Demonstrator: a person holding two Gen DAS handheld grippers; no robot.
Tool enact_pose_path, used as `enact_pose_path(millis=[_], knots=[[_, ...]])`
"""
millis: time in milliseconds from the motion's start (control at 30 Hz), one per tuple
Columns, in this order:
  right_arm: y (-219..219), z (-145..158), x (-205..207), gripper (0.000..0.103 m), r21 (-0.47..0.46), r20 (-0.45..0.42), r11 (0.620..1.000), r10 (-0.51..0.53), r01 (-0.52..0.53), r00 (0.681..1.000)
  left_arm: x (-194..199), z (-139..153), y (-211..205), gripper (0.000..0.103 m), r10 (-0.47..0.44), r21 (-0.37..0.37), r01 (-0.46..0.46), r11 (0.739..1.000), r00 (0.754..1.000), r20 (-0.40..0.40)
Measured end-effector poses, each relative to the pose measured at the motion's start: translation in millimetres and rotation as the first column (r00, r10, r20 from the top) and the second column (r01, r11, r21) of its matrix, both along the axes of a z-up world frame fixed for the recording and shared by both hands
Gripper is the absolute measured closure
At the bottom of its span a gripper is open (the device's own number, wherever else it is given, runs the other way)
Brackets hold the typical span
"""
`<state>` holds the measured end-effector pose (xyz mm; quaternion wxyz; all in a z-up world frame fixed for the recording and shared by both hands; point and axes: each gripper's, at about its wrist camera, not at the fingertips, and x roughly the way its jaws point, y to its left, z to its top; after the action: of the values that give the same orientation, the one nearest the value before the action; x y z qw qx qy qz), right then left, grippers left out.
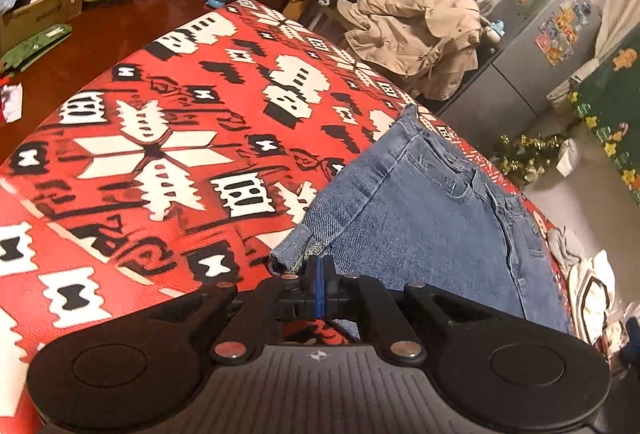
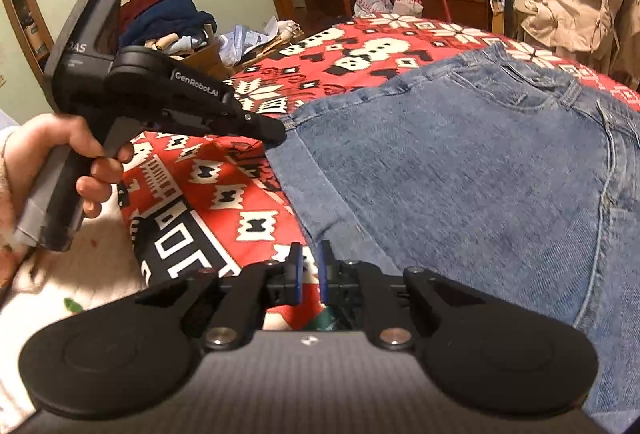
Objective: Fold clothes
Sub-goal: 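Fold the waistband over onto the hem with the left gripper while the right gripper holds the shorts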
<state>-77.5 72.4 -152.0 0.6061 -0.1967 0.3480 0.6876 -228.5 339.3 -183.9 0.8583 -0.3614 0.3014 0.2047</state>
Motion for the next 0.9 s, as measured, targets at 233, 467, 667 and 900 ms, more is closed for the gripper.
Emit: enact_pose_path(millis=[233,467,667,900], knots=[[15.5,2.6,5.1,0.097,0.035,0.032,0.998,-0.055,0.054,0.998,-2.8,4.8,4.8,0.100,0.023,0.022,-0.023,0.999,1.000,0.002],[15.9,-4.4,-7.2,0.099,0.019,0.031,1.000,0.001,-0.002,1.000,-11.9,9.7,17.7,0.102,0.050,0.036,-0.050,0.998,0.999,-0.008],[-8.3,8.7,4.1,0.098,0.044,0.025,0.999,-0.025,0.023,0.999,-16.3,19.7,4.4,0.102,-0.051,0.139,0.061,0.988,0.995,-0.080],[-30.3,18.4,30.1,0.097,0.045,0.007,0.995,-0.086,0.086,0.996,-9.3,12.9,-11.2,0.094,-0.128,0.218,0.163,0.962,0.978,-0.166]])
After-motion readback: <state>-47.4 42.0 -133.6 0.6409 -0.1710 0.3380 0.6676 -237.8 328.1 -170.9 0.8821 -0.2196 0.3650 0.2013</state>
